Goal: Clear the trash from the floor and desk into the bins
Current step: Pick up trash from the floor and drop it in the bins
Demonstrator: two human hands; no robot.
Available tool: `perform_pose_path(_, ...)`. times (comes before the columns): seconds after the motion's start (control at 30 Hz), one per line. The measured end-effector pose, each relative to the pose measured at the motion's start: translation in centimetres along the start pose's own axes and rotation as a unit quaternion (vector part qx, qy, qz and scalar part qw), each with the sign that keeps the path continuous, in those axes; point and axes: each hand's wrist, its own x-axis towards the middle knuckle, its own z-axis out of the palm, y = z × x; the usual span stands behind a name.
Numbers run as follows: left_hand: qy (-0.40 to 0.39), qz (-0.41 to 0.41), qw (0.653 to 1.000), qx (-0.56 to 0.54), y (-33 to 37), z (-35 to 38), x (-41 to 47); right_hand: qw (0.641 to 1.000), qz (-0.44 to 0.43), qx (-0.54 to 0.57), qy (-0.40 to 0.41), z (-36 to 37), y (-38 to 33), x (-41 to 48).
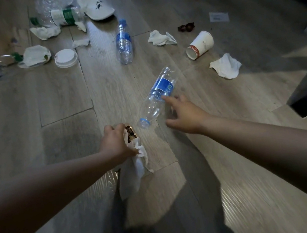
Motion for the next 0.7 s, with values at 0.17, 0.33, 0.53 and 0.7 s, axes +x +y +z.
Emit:
perform_pose_path(0.17,-0.019,0.006,1.000,0.008,0.0,-0.2,0.3,0.997,0.027,-0.071,0.002,0.1,-2.6,4.0)
perform_pose_path(0.33,-0.026,-0.007,0.999,-0.022,-0.2,-0.1,0.5,0.991,0.085,-0.084,0.053,1.0,-2.6,5.9)
perform_pose_path(0.53,-0.017,0.009,0.999,-0.051,-0.4,0.2,0.6,0.984,0.097,-0.076,0.126,1.2,0.7,4.3)
perform_pose_path(0.7,-0.026,0.020,0.997,-0.073,-0.6,0.2,0.1,0.984,0.159,0.040,0.067,0.9,2.4,2.2)
